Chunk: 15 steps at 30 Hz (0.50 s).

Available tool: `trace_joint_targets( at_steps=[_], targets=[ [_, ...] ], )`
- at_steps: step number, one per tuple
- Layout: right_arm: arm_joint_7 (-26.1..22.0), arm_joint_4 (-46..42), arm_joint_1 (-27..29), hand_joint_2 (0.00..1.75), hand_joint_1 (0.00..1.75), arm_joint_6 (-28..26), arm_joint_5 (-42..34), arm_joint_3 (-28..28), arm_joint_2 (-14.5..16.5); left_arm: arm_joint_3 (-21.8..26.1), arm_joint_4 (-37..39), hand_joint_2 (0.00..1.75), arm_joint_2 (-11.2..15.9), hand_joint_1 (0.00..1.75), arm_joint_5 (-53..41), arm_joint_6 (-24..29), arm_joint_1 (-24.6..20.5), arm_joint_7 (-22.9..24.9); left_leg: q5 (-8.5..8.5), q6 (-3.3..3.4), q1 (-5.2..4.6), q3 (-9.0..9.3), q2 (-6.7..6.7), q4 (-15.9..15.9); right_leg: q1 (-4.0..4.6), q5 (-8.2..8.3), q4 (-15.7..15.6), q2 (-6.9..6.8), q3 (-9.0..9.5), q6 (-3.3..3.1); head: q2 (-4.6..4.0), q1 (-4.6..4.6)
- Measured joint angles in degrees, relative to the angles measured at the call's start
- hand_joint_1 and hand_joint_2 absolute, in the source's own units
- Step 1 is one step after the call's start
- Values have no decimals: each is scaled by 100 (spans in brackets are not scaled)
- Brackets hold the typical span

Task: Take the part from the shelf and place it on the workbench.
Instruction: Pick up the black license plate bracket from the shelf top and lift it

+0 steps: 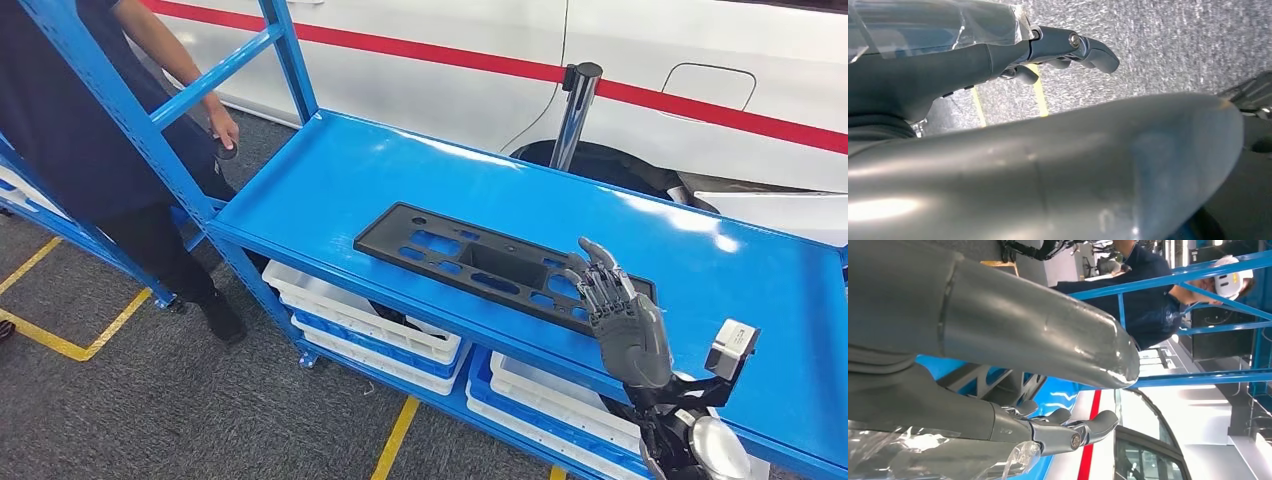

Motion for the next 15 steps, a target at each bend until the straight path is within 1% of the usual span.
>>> trace_joint_targets(
  at_steps=[1,2,3,4,6,7,8,9,10,11,12,13,14,15],
  targets=[
    [2,1,-11,0,0,-15,24,-26,-10,-5,0,0,20,0,-7,-4,7,8,-24,-32,19,3,-7,32,-36,228,-405,-10,187,45,0,1],
    [4,1,-28,0,0,-73,93,-53,-16,-9,1,0,53,0,-16,-1,9,17,-61,-76,26,-7,-13,80,-63,394,-794,-8,369,84,0,1],
    [13,1,-43,0,0,-203,239,-81,-17,-12,1,0,84,0,-26,4,7,28,-97,-113,27,-26,-16,136,-87,507,-1091,2,504,78,0,1],
    [52,-1,-51,44,0,-429,498,-103,-15,-15,2,0,115,0,-33,17,5,37,-127,-141,22,-45,-19,177,-100,551,-1260,14,578,54,0,-1],
    [289,-6,-53,131,0,-1200,1455,-125,4,-20,2,0,165,0,-40,56,7,48,-147,-153,19,-62,-19,202,-98,545,-1294,38,582,-54,1,-3],
    [473,-9,-57,175,0,-1652,2054,-125,20,-22,2,0,188,0,-39,79,11,49,-165,-167,25,-63,-20,216,-101,545,-1295,37,585,-81,1,-3],
    [659,-16,-65,175,0,-2066,2647,-121,33,-22,2,0,210,0,-37,100,12,49,-224,-197,33,-91,-21,299,-106,546,-1296,34,588,-112,1,-3],
    [827,-30,-80,175,0,-2398,3172,-111,45,-22,2,0,227,0,-36,124,9,48,-337,-240,49,-170,-21,488,-115,548,-1298,31,591,-140,0,-3],
    [981,-45,-103,175,0,-2674,3675,-86,55,-22,2,0,241,0,-36,144,6,46,-501,-288,71,-312,-22,805,-119,549,-1300,28,592,-163,0,-2],
    [1116,-62,-123,175,0,-2895,4177,-46,63,-23,2,0,253,0,-39,161,5,39,-685,-330,97,-504,-22,1208,-121,548,-1301,27,591,-179,0,-3],
    [1251,-75,-139,175,0,-3086,4725,10,70,-25,2,0,263,0,-48,174,5,32,-837,-356,121,-701,-22,1606,-121,545,-1301,30,591,-184,0,-3],
    [1379,-84,-147,175,0,-3252,5341,75,75,-27,2,0,271,0,-60,184,7,22,-910,-364,136,-852,-22,1884,-116,543,-1301,34,594,-187,0,-2],
    [1493,-95,-146,175,0,-3396,5980,142,79,-29,2,0,275,0,-74,187,7,11,-874,-350,135,-904,-24,1943,-107,539,-1301,40,600,-188,0,-2],
    [1592,-113,-143,175,0,-3517,6583,207,81,-31,2,0,277,0,-86,192,6,0,-736,-311,122,-846,-26,1766,-89,537,-1306,44,610,-189,0,-2]
  ],
)
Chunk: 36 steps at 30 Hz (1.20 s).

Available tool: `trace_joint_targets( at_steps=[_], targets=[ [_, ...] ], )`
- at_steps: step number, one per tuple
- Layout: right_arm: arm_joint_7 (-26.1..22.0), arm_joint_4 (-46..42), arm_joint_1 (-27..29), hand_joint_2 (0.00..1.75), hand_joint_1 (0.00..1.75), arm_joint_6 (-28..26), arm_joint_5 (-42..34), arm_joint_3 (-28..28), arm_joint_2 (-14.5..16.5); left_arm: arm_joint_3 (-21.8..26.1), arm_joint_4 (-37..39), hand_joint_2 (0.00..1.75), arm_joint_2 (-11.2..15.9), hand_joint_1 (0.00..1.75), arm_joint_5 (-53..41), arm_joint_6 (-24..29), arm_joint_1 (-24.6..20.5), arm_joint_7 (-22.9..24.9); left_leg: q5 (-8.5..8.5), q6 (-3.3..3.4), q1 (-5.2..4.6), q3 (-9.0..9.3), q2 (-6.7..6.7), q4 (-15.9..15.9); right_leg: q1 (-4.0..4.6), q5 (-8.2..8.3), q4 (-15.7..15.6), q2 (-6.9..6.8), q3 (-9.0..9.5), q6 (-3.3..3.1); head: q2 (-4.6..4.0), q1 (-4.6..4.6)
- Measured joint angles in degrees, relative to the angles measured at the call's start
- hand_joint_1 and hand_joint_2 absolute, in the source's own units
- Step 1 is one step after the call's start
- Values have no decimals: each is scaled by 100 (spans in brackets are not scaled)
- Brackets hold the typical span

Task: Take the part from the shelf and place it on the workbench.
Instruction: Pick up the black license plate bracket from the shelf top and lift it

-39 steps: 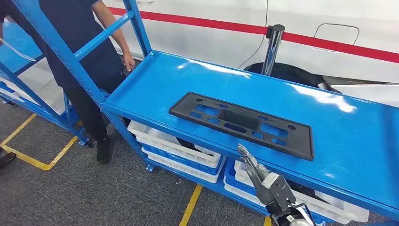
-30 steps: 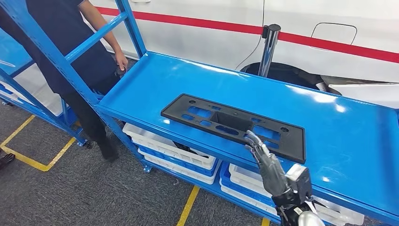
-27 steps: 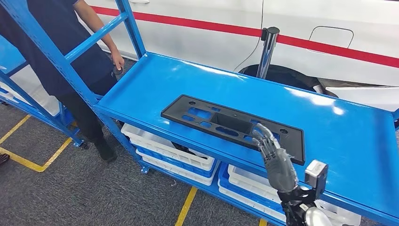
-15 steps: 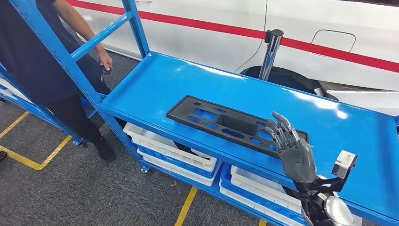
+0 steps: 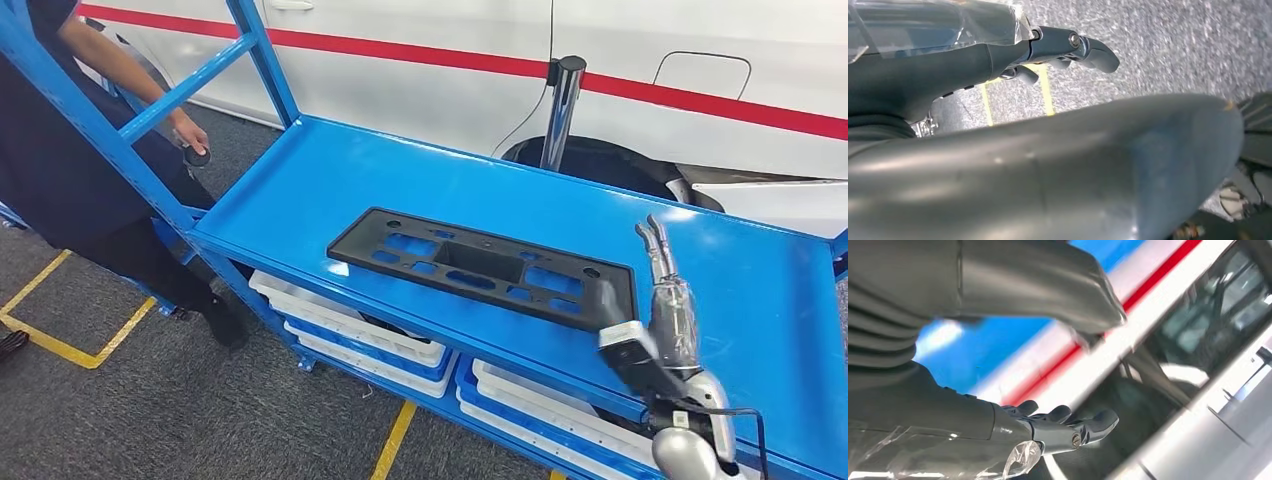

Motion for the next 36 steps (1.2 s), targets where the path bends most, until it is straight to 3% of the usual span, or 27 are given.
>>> trace_joint_targets(
  at_steps=[2,4,5,7,9,12,13,14,15,17,19,22,24,27,28,29,30,31,34,36],
  targets=[
    [139,-51,2,175,0,-173,940,109,3,-3,0,0,23,0,-15,10,-7,-15,419,172,-70,385,-7,-856,35,3,-48,4,46,-9,0,0],
    [254,-89,5,175,0,-260,1736,203,-5,-8,-1,0,68,0,-39,23,-15,-17,668,338,-155,703,-21,-1531,63,17,-122,-3,102,-6,-1,2],
    [318,-101,20,175,0,-281,2183,254,-22,-15,-2,0,97,0,-61,29,-19,-9,697,380,-184,760,-24,-1658,66,21,-151,-8,121,2,-2,3],
    [439,-143,73,175,0,-285,3000,346,-78,-42,-2,0,134,0,-99,34,-36,22,730,394,-185,805,-26,-1756,79,27,-206,-19,153,36,-1,4],
    [526,-191,118,175,0,-281,3494,413,-154,-77,-2,0,149,0,-125,26,-64,67,813,370,-157,905,-25,-1927,94,-83,-84,-36,115,64,-1,4],
    [610,-224,141,175,0,-283,3870,470,-289,-116,-2,0,134,0,-191,-7,-88,129,860,349,-145,967,-20,-2023,108,-602,901,-46,-351,87,-1,6],
    [620,-236,153,175,0,-278,3993,486,-328,-127,-2,0,121,0,-222,-22,-89,152,856,351,-151,968,-21,-2020,108,-713,1223,-47,-520,100,-1,6],
    [617,-251,164,175,0,-266,4127,503,-366,-137,-2,0,105,0,-255,-35,-91,172,848,353,-156,970,-21,-2014,108,-712,1366,-47,-608,113,0,5],
    [605,-272,171,175,0,-240,4277,523,-405,-144,-2,0,90,0,-281,-45,-96,185,836,350,-157,974,-22,-2001,108,-598,1292,-49,-590,125,0,6],
    [539,-319,162,175,0,-98,4583,574,-497,-161,-2,0,62,0,-318,-67,-114,198,784,322,-151,981,-24,-1938,96,-166,534,-61,-245,146,0,6],
    [373,-376,126,175,0,227,4957,665,-612,-196,-2,0,45,0,-348,-89,-154,224,708,274,-164,958,-25,-1839,94,91,-113,-64,64,108,0,5],
    [76,-520,71,175,0,865,5359,894,-811,-254,-4,0,39,0,-396,-117,-202,286,662,248,-177,927,-26,-1771,99,112,-231,-56,114,9,1,4],
    [-64,-633,10,175,0,1260,5414,1063,-919,-273,-4,0,40,0,-407,-131,-210,309,543,188,-160,861,-33,-1598,69,124,-240,-56,117,-26,-1,0],
    [-250,-798,-104,175,0,1798,5323,1295,-1033,-283,-4,0,41,0,-409,-144,-218,317,6,5,-51,375,-36,-531,36,129,-243,-57,113,-45,-2,-4],
    [-315,-845,-137,175,0,1952,5278,1380,-1063,-284,-4,0,41,0,-409,-150,-219,317,-133,-35,-10,187,-35,-148,33,127,-242,-57,112,-46,-2,-4],
    [-375,-889,-165,175,0,2095,5234,1473,-1092,-285,-4,0,40,0,-409,-158,-219,317,-169,-56,21,78,-35,57,30,125,-242,-57,113,-45,-2,-4],
    [-425,-933,-192,175,0,2232,5191,1567,-1114,-286,-4,0,38,0,-408,-169,-219,316,-93,-62,42,77,-35,30,28,123,-242,-55,116,-44,-1,-4],
    [-462,-984,-226,175,0,2359,5147,1665,-1130,-287,-4,0,37,0,-407,-179,-224,316,86,-53,53,195,-35,-248,28,122,-243,-53,120,-42,-1,-4],
    [-512,-1145,-358,175,0,2659,5017,1929,-1170,-289,-4,0,34,0,-402,-192,-260,310,633,37,17,775,-36,-1522,27,122,-258,-45,132,-20,-2,-4],
    [-520,-1213,-417,175,0,2793,4913,2077,-1188,-288,-4,0,31,0,-393,-194,-271,302,691,87,-36,897,-32,-1808,19,125,-276,-47,138,31,-2,-4]
  ],
)
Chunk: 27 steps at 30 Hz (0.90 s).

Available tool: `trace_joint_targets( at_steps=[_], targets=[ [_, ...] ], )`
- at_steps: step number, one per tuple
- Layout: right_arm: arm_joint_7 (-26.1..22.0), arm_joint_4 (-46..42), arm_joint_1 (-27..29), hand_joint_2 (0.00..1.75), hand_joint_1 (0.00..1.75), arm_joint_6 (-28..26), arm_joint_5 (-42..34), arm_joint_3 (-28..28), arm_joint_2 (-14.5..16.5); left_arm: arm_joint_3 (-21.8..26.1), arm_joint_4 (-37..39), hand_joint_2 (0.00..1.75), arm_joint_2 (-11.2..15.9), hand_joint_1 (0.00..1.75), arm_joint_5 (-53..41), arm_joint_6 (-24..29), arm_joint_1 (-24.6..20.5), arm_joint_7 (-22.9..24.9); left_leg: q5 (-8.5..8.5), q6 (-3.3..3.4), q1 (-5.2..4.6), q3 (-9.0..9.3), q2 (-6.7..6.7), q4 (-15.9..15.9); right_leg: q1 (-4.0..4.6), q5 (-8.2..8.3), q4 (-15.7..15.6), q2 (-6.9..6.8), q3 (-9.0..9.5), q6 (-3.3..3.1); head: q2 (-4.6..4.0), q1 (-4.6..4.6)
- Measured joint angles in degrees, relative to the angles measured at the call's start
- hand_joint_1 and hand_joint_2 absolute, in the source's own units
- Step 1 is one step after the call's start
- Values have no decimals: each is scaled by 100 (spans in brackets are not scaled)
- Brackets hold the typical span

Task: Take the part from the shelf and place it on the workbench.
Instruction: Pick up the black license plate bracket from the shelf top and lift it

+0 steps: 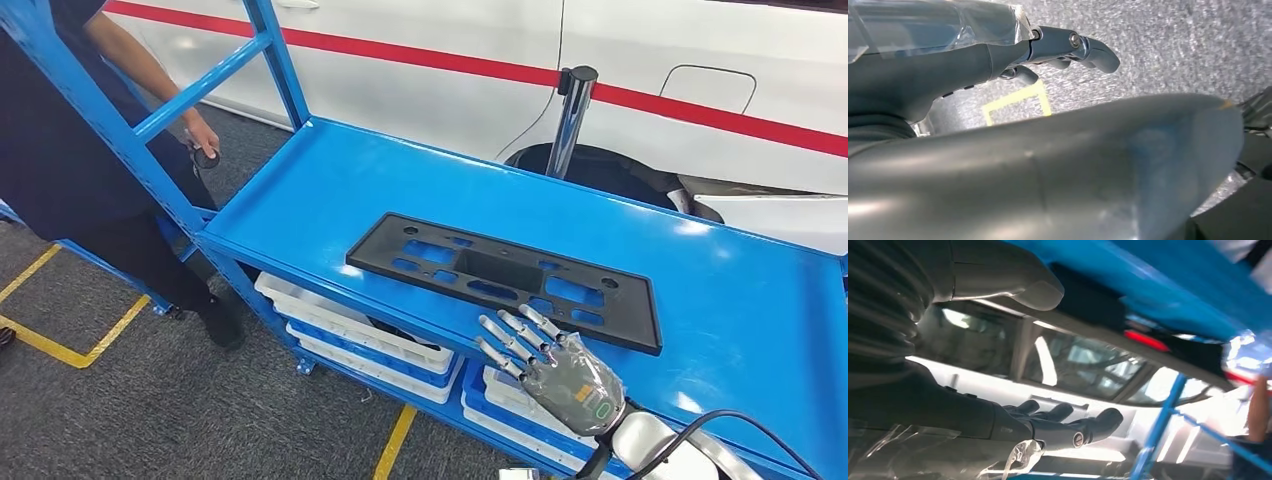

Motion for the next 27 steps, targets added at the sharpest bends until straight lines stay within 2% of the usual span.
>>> trace_joint_targets(
  at_steps=[2,4,5,7,8,9,10,12,13,14,15,18,19,20,22,23,24,25,26,27],
  targets=[
    [-2,-56,-26,175,0,84,-89,115,-8,0,0,0,-5,0,8,-2,10,-3,31,42,-11,20,3,-44,-4,-2,-22,-9,16,70,0,2],
    [4,-108,-63,175,0,119,-150,204,-21,-1,0,0,-23,0,9,-3,17,-5,91,93,4,70,6,-139,9,-156,179,-21,-62,104,0,3],
    [17,-125,-80,175,0,134,-192,244,-31,-1,0,0,-33,0,13,-3,20,-9,114,116,10,90,8,-174,21,-331,472,-26,-194,100,0,4],
    [59,-138,-104,175,0,157,-323,334,-43,0,0,0,-49,0,24,-2,38,-17,112,144,-18,92,10,-175,36,-711,1276,-26,-575,84,1,4],
    [85,-139,-105,175,0,166,-395,382,-46,1,0,0,-55,0,33,-1,56,-19,108,151,-31,93,10,-171,41,-802,1580,-26,-722,82,1,4],
    [106,-140,-105,175,0,172,-452,428,-46,1,0,0,-62,0,39,-1,75,-20,104,156,-40,95,9,-165,42,-774,1667,-26,-767,84,1,4],
    [125,-140,-111,175,0,177,-495,470,-46,1,0,0,-70,0,45,0,93,-20,96,156,-43,98,7,-153,40,-638,1515,-27,-697,87,1,4],
    [158,-140,-138,175,0,180,-548,541,-46,1,0,0,-86,0,57,2,111,-20,55,131,-44,91,2,-87,28,-253,733,-33,-316,95,1,5],
    [180,-139,-158,175,0,177,-576,571,-45,1,0,0,-92,0,65,4,110,-21,19,109,-54,72,0,-28,24,-125,386,-31,-147,83,1,5],
    [209,-139,-174,175,0,165,-613,597,-44,1,0,0,-95,0,73,7,110,-21,-12,89,-63,53,-1,20,23,-62,167,-29,-41,68,1,5],
    [256,-137,-183,175,0,144,-660,619,-43,1,0,0,-97,0,81,10,111,-22,-34,74,-73,36,-1,52,31,-65,89,-25,-7,47,1,4],
    [439,-110,-210,175,0,27,-821,646,-42,1,0,0,-104,0,94,17,133,-25,-109,40,-54,-1,-8,132,31,-47,82,-18,-14,-19,0,1],
    [481,-95,-224,175,0,-9,-864,647,-43,1,0,0,-108,0,96,18,142,-26,-211,4,-35,-66,-11,282,17,-38,79,-19,-16,-37,1,1],
    [512,-79,-237,175,0,-41,-906,647,-44,1,0,0,-111,0,97,20,151,-28,-379,-47,-10,-198,-14,575,3,-31,75,-19,-21,-48,1,0],
    [566,-44,-246,175,0,-69,-968,647,-46,1,0,0,-114,0,103,29,168,-31,-751,-143,46,-589,-10,1416,-4,-28,75,-20,-33,-56,0,0],
    [601,-20,-246,175,0,-76,-999,647,-46,1,0,0,-115,0,107,33,181,-31,-862,-170,72,-760,-10,1769,-5,-28,75,-20,-36,-56,0,0],
    [643,12,-246,175,0,-79,-1032,647,-48,2,0,0,-115,0,111,36,194,-31,-860,-179,89,-833,-10,1905,-6,-29,75,-20,-35,-56,0,0],
    [692,52,-246,175,0,-87,-1075,644,-51,2,0,0,-116,0,113,37,205,-31,-756,-176,98,-795,-11,1805,-6,-30,75,-19,-31,-55,0,0],
    [748,94,-247,175,0,-100,-1122,636,-55,4,0,0,-118,0,117,38,211,-32,-564,-159,101,-637,-11,1458,-7,-31,74,-18,-25,-54,0,0],
    [810,139,-249,175,0,-124,-1171,622,-60,7,0,0,-119,0,121,39,211,-32,-345,-126,95,-406,-13,972,-9,-30,70,-17,-18,-51,0,0]
  ],
)
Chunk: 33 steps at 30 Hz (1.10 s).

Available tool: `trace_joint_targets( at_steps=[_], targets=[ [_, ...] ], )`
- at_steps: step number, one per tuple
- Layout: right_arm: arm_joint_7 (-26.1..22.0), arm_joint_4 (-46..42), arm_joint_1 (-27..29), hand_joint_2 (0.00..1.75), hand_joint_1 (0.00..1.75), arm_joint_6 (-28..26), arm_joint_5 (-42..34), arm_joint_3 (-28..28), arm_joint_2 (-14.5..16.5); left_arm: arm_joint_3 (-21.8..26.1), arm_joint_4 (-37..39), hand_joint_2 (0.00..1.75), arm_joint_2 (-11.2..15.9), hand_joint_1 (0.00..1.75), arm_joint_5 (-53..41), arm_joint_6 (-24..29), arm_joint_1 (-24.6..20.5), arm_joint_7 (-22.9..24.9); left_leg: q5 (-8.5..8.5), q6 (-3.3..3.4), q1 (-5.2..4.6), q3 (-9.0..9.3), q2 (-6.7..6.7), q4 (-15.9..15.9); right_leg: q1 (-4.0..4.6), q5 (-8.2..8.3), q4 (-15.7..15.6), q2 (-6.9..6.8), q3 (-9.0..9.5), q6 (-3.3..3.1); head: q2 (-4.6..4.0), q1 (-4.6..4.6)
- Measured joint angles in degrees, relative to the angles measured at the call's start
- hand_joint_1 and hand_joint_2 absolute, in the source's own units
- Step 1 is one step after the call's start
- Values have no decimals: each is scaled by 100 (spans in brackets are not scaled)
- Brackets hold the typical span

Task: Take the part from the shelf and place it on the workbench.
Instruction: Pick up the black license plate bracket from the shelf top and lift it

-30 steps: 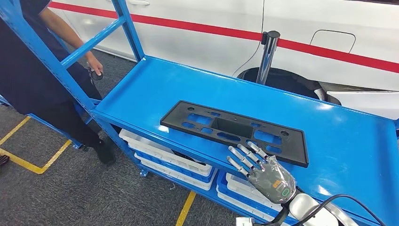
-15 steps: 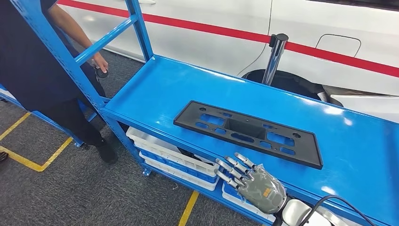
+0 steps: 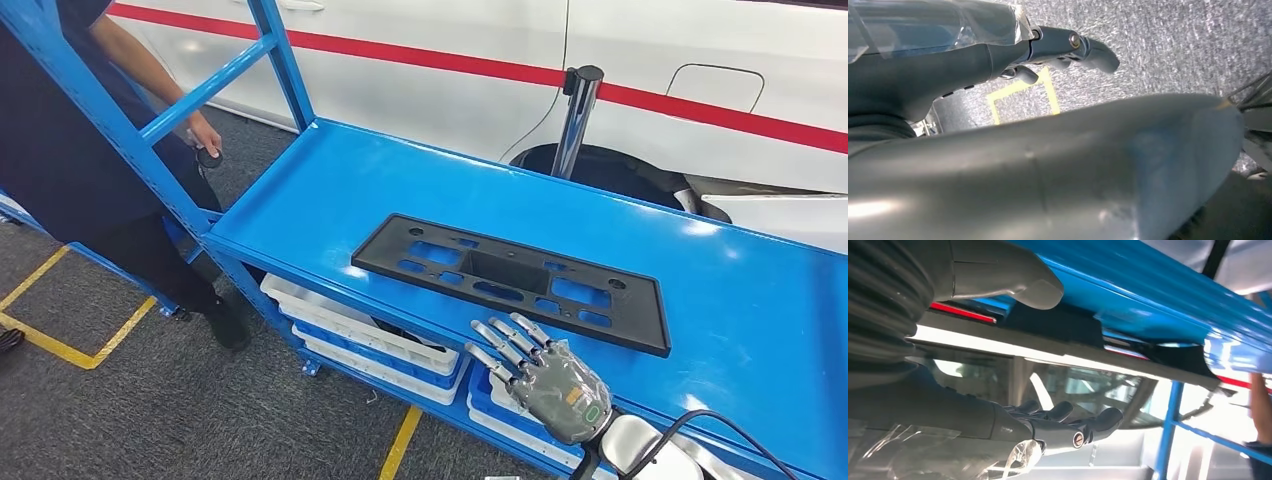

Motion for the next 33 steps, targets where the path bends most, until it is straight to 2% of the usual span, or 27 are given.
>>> trace_joint_targets(
  at_steps=[2,3,5,7,8,10,11,12,13,14,15,17,18,21,22,24,26,27,28,29,31,32,33],
  targets=[
    [112,103,-6,175,0,-70,-83,-45,-12,7,0,0,-2,0,9,5,-5,-1,264,66,-43,348,1,-753,5,0,-12,1,6,26,0,-1],
    [150,162,-8,175,0,-103,-114,-68,-20,9,0,0,-3,0,15,8,-5,-1,294,94,-68,411,3,-905,2,1,-20,1,7,52,1,0],
    [193,269,-8,175,0,-144,-161,-100,-33,10,0,0,-4,0,24,11,3,-1,303,145,-105,415,5,-955,-9,16,-61,-2,24,124,1,1],
    [239,347,0,175,0,-195,-209,-135,-50,11,0,0,-9,0,31,13,9,-4,381,203,-93,479,11,-1066,-4,-56,14,-14,-2,173,1,3],
    [270,385,5,175,0,-229,-239,-158,-64,13,0,0,-11,0,36,13,10,-10,424,236,-84,512,14,-1126,8,-185,213,-18,-87,182,1,6],
    [335,482,26,175,0,-288,-298,-200,-86,14,0,0,-15,0,46,15,17,-20,455,277,-89,531,17,-1165,33,-561,939,-20,-423,169,0,8],
    [360,539,46,175,0,-304,-322,-218,-93,14,0,0,-15,0,51,16,27,-24,455,286,-100,531,16,-1162,36,-699,1307,-19,-602,170,0,8],
    [382,595,70,175,0,-317,-342,-231,-95,14,0,0,-15,0,54,17,38,-25,451,290,-109,532,15,-1159,39,-732,1516,-19,-712,174,0,7],
    [405,644,94,175,0,-333,-356,-241,-95,14,0,0,-15,0,56,17,48,-26,445,292,-114,536,13,-1154,39,-657,1510,-20,-723,179,0,7],
    [431,688,111,175,0,-349,-367,-252,-95,14,0,0,-16,0,58,17,57,-26,436,287,-114,540,11,-1142,34,-483,1268,-21,-619,187,0,7],
    [464,726,121,175,0,-373,-374,-266,-95,15,0,0,-18,0,60,16,61,-27,419,274,-111,542,9,-1119,24,-265,864,-24,-431,197,1,7],
    [546,808,131,175,0,-437,-384,-298,-95,16,0,0,-20,0,60,16,61,-30,353,222,-127,515,7,-1030,14,10,163,-19,-100,186,1,8],
    [591,849,141,175,0,-475,-399,-320,-95,17,0,0,-20,0,60,16,59,-33,323,201,-137,499,6,-992,15,50,4,-14,-25,163,1,8],
    [704,952,175,175,0,-631,-494,-397,-92,19,-1,0,-19,0,60,16,61,-42,279,164,-130,479,5,-933,21,56,-37,-2,-19,67,1,6],
    [732,979,177,175,0,-683,-530,-432,-92,19,-1,0,-20,0,57,15,62,-43,214,136,-119,447,5,-842,12,65,-41,-3,-18,42,1,4],
    [779,1032,174,175,0,-748,-581,-503,-88,19,-1,0,-23,0,53,13,62,-44,-106,48,-77,216,4,-299,-5,82,-48,-5,-26,5,0,2],
    [809,1091,176,175,0,-785,-617,-565,-85,19,0,0,-25,0,51,15,66,-44,-487,-29,-26,-168,5,530,-8,88,-47,-7,-46,-8,0,2],
    [817,1120,177,175,0,-799,-629,-589,-84,19,0,0,-24,0,50,16,74,-44,-566,-46,-8,-296,5,799,-8,89,-46,-7,-51,-10,0,2],
    [827,1149,178,175,0,-809,-637,-613,-82,19,0,0,-25,0,50,16,83,-44,-536,-49,3,-318,5,853,-8,90,-46,-7,-52,-9,0,2],
    [838,1175,178,175,0,-815,-647,-639,-81,19,0,0,-25,0,48,15,88,-43,-406,-40,9,-220,5,662,-8,91,-47,-6,-48,-9,0,2],
    [868,1220,179,175,0,-828,-672,-688,-80,19,0,0,-26,0,45,14,80,-44,-18,17,-1,231,4,-235,-9,96,-50,-6,-33,0,0,2],
    [886,1245,183,175,0,-837,-685,-713,-79,20,0,0,-25,0,44,14,72,-44,118,47,-21,423,7,-628,-3,99,-53,-6,-26,15,0,2],
    [903,1278,192,175,0,-852,-693,-739,-79,20,0,0,-25,0,43,15,66,-44,194,76,-47,543,10,-883,-4,105,-58,-7,-22,39,0,2]
  ],
)
